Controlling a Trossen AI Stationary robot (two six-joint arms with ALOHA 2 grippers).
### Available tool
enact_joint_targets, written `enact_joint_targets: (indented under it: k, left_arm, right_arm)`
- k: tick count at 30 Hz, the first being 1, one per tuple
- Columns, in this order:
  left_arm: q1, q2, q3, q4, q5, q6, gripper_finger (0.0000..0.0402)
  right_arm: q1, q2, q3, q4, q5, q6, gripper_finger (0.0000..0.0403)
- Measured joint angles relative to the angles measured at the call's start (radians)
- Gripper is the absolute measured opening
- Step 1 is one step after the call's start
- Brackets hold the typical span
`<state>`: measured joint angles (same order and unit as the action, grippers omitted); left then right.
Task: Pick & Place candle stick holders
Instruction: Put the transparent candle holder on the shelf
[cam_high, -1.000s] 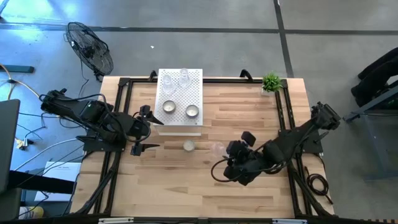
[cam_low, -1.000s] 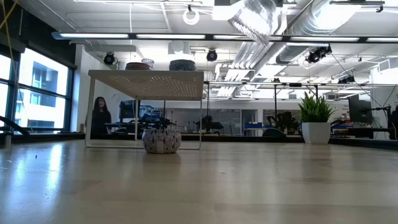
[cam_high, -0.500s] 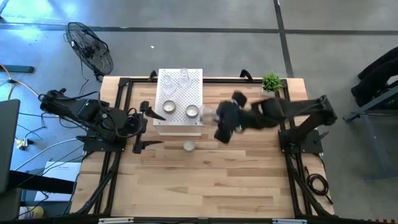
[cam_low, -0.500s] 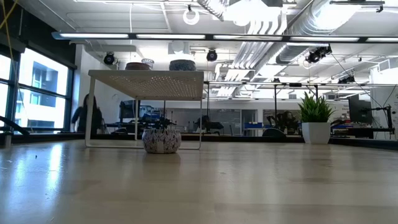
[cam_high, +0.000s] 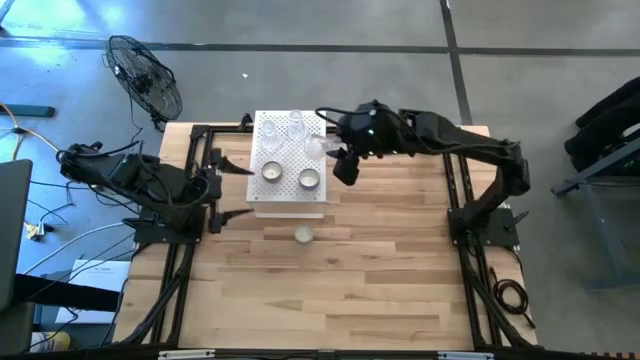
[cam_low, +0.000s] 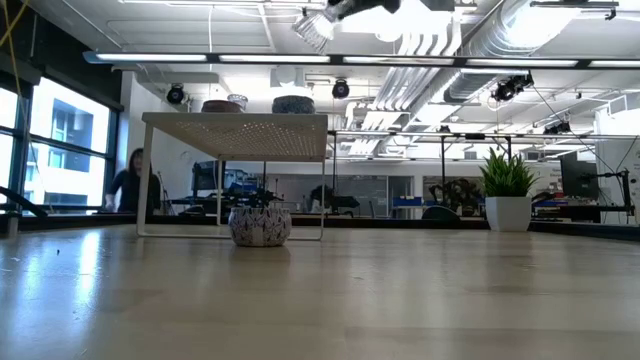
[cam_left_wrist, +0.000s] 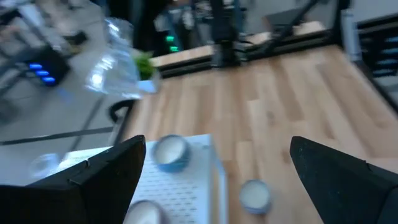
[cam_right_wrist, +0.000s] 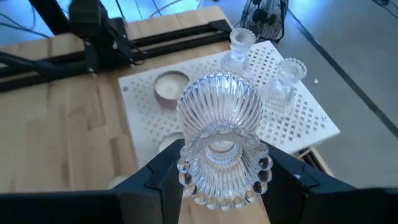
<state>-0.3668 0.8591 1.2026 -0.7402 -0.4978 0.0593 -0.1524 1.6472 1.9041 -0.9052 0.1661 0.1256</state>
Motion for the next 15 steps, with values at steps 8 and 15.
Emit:
enact_joint_targets:
  k: [8, 15]
  left_arm:
    - [0.000, -0.016, 0.000, -0.002, -0.096, 0.042, 0.0393]
    - [0.000, -0.028, 0.000, -0.003, -0.093, 0.041, 0.0393]
  right_arm:
    - [-0.079, 0.110, -0.001, 0.069, -0.069, -0.093, 0.0157]
    - [-0.153, 0.162, -0.001, 0.072, -0.107, -0.099, 0.0157]
